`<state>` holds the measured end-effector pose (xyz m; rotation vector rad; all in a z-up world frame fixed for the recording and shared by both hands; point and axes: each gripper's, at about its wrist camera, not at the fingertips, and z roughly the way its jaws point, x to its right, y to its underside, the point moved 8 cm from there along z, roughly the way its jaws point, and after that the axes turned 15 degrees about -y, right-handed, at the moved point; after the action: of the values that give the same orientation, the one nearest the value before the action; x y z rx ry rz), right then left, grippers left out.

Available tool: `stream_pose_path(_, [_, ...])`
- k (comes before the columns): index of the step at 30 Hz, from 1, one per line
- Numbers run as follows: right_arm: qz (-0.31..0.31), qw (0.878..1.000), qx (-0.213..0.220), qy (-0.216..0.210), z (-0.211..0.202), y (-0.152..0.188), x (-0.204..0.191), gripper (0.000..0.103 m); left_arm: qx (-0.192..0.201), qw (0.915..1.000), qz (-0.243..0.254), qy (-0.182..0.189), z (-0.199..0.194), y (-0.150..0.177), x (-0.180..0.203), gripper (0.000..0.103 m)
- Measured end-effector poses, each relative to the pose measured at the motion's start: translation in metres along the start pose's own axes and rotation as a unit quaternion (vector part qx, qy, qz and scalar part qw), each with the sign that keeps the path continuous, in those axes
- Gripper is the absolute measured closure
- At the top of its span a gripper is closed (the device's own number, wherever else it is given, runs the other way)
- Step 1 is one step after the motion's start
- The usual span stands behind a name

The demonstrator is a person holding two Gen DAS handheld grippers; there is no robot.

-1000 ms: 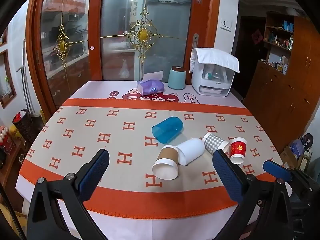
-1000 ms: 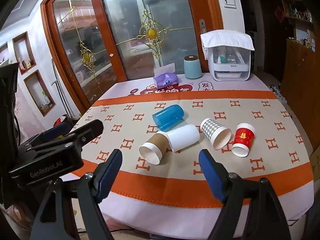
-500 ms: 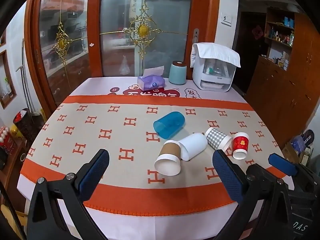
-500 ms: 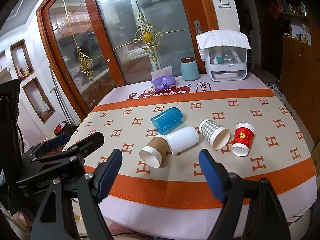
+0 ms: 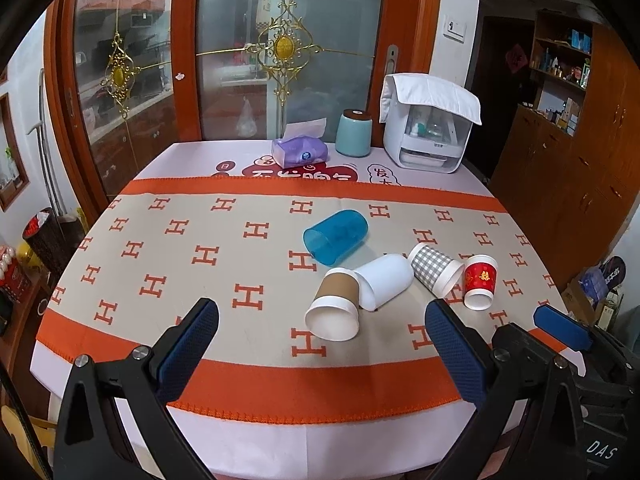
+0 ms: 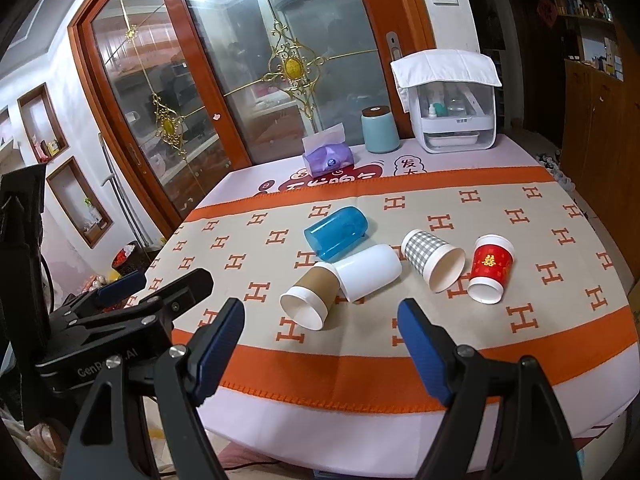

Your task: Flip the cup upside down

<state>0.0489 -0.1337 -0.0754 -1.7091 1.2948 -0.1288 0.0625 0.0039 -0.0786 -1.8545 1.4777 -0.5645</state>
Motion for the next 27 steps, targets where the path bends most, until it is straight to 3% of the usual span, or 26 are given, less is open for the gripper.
stream_pose_path(27, [0.006, 1.0, -0.015, -0.006, 0.0093, 0.0003, -0.0027, 0.024, -0.024, 0.9997, -0.004, -0.009, 0.0061, -0.0035, -0.0056, 0.001])
